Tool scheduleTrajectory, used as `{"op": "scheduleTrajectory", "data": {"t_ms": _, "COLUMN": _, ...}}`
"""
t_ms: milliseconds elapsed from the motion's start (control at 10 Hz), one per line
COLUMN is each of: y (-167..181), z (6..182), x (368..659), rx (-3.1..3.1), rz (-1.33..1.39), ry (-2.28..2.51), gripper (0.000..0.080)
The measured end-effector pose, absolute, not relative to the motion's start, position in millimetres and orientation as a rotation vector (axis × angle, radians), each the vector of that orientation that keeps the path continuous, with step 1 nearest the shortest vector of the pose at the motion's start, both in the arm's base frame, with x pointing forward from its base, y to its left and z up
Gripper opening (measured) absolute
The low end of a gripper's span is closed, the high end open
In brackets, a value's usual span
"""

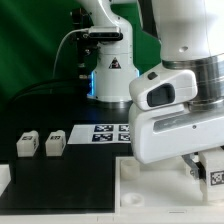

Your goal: Assemble one leg

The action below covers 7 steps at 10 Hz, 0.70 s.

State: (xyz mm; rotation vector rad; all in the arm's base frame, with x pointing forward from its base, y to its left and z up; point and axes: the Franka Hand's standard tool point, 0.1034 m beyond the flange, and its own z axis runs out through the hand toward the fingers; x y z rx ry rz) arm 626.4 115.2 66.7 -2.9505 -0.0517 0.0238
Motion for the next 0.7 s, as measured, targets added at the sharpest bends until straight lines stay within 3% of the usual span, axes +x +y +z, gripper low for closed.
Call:
{"op": "scheduleTrajectory", "data": {"t_ms": 500, "y": 112.5, "z": 65.4, "x": 632.8, "rx": -2.618, "rz": 0.109, "ry": 1.249, "gripper": 0.0297}}
{"op": "scheduleTrajectory", "data": {"t_ms": 700, "y": 112.9, "z": 64.5, "x": 631.9, "rx": -2.426, "rz": 0.172, "ry": 1.541, "gripper": 0.0297}}
